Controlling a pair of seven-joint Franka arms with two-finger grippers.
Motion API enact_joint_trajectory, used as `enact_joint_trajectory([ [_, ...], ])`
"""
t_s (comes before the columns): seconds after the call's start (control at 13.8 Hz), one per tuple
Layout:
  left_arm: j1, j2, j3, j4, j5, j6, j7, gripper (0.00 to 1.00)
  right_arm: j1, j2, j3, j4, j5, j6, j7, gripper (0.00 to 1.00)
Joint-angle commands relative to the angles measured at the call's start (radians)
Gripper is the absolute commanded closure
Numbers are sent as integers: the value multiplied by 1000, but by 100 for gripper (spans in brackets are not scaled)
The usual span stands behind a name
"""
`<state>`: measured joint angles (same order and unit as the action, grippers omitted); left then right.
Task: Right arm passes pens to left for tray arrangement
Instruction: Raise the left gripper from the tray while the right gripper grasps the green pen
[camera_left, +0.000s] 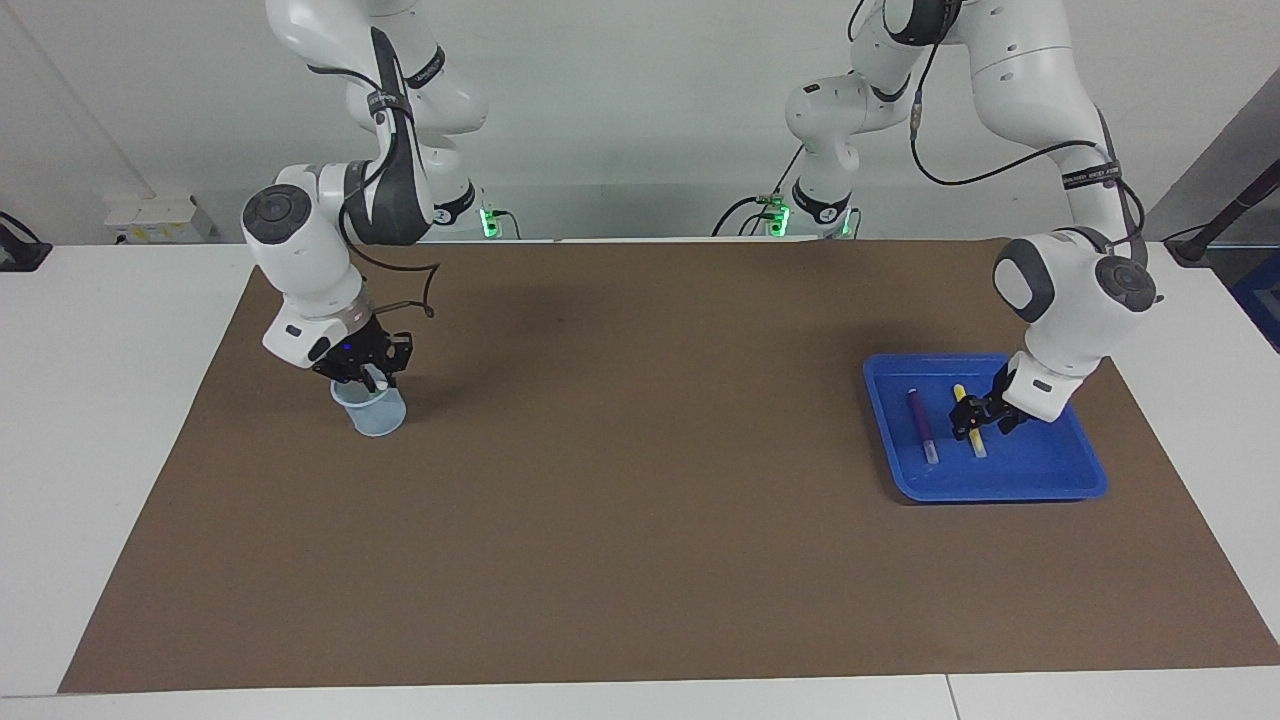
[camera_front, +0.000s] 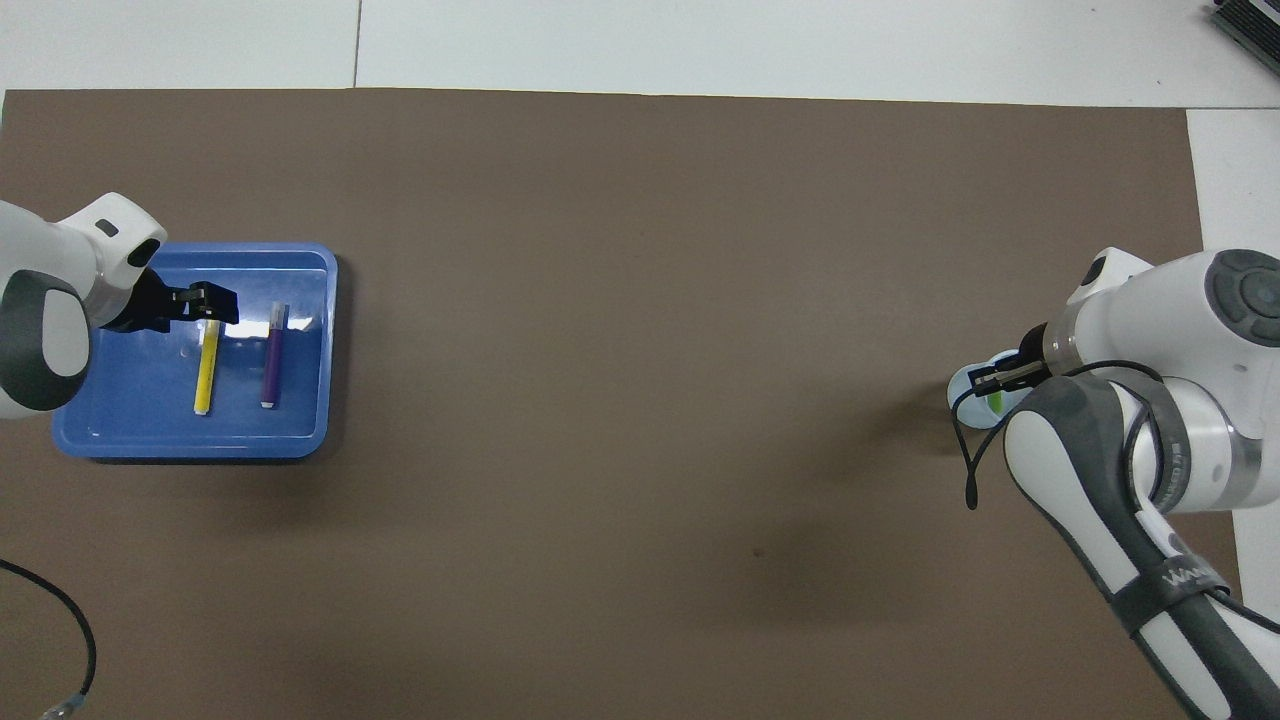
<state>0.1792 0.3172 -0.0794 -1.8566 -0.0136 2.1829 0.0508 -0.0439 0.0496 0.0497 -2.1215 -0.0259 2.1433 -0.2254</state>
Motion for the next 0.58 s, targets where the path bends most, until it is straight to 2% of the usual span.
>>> enact_joint_trajectory([
  [0.0, -7, 2, -2, 86, -20, -125, -20, 0, -22, 4, 13, 12, -16, 0, -18, 52],
  [0.14, -23, -3, -5, 126, -20, -199, -84, 0, -21, 7, 13, 9, -16, 23, -14, 47],
  [0.51, -30, -33, -7, 154, -51, -253, -101, 0, -30, 36, 12, 26, -16, 72, -20, 47],
])
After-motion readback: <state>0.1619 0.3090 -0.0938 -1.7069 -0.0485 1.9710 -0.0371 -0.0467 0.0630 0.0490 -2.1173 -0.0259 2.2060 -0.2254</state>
